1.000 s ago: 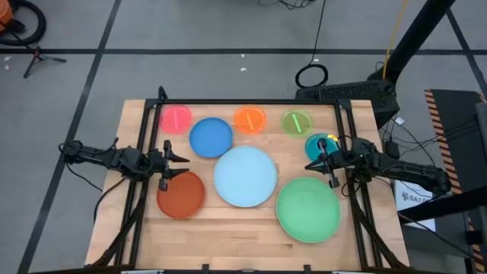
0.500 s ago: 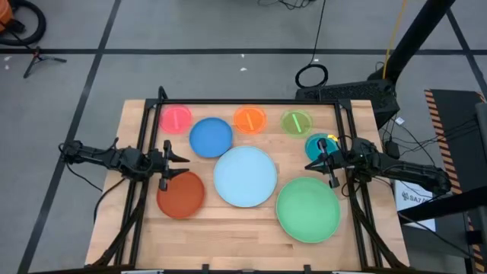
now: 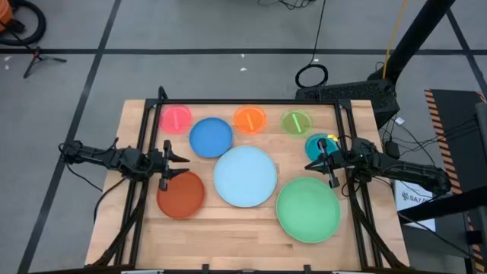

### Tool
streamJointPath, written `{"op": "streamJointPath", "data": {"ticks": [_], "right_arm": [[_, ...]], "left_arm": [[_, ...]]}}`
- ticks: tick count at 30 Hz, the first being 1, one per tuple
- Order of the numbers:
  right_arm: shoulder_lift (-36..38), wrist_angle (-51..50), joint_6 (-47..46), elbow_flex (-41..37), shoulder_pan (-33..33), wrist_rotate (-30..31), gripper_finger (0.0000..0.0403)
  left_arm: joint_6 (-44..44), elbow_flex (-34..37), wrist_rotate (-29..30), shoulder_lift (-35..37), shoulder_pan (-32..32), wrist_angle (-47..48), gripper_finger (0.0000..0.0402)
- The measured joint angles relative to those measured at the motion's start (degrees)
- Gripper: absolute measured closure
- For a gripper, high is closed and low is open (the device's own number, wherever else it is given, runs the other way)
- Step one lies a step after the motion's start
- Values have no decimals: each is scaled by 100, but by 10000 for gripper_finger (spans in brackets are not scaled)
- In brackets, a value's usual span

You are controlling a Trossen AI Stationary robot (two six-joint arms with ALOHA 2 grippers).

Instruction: Stack plastic plates

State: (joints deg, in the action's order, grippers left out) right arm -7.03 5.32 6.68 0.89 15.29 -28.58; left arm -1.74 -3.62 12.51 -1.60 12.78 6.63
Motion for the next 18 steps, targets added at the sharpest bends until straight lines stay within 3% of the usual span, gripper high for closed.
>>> {"op": "streamJointPath", "data": {"ticks": [8, 10, 14, 18], "right_arm": [[0, 0, -130, 0, -1, 0, 392], [0, 0, -907, -1, -2, -4, 392], [-2, 83, -3387, 2, -2, 172, 392], [-13, 52, -3974, 35, -2, 487, 392]], "left_arm": [[0, -1, 0, -1, 0, -1, 243], [0, -1, 0, 1, 0, -2, 243], [34, -1, 0, 0, 0, 0, 243], [164, -1, 0, -1, 0, 0, 243]]}}
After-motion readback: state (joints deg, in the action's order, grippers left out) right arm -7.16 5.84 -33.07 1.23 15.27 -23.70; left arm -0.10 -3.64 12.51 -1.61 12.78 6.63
